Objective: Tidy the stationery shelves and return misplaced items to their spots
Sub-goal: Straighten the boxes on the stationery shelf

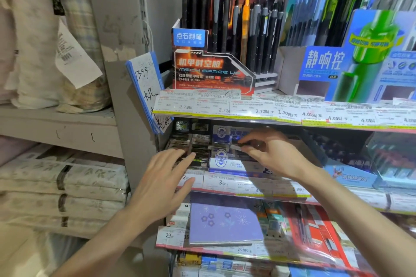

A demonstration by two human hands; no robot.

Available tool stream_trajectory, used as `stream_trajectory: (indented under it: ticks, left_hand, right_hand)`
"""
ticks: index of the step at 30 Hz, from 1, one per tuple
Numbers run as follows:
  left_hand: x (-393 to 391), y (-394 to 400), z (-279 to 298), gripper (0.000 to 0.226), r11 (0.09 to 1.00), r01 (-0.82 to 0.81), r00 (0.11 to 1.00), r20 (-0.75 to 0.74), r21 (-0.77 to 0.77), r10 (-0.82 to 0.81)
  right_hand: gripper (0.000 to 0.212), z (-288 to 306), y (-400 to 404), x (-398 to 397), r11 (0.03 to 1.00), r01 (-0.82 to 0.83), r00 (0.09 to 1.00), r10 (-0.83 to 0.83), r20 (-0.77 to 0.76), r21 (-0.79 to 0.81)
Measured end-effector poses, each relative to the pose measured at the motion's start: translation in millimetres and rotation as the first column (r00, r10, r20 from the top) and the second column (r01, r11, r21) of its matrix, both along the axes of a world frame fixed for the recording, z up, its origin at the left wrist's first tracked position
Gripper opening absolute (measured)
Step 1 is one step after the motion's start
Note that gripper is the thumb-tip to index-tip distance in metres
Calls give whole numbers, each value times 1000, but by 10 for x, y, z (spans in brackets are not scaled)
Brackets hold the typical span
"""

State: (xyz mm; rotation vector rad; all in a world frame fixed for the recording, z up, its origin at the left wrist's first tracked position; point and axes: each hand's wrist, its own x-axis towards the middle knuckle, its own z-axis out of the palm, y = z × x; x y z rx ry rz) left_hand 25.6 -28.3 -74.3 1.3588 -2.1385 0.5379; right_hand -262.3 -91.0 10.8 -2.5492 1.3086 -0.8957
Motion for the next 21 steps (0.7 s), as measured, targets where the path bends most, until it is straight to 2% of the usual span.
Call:
stream_trajectory:
  ticks: [6,12,21]
  left_hand:
    - [432,153,103,52,980,-93,996,-7,-176,93]
    - [705,98,128,65,956,-246,968,1,-157,250]
    - [760,23,54,73,940,-270,955,62,-209,289]
  right_hand:
    - [18,20,33,484,997,-55,998,55,-20,-50]
    - [18,22,-23,984,992,-130,989,130,-69,10]
    - [12,-38,-101,1395,976,-176,973,192,-130,126]
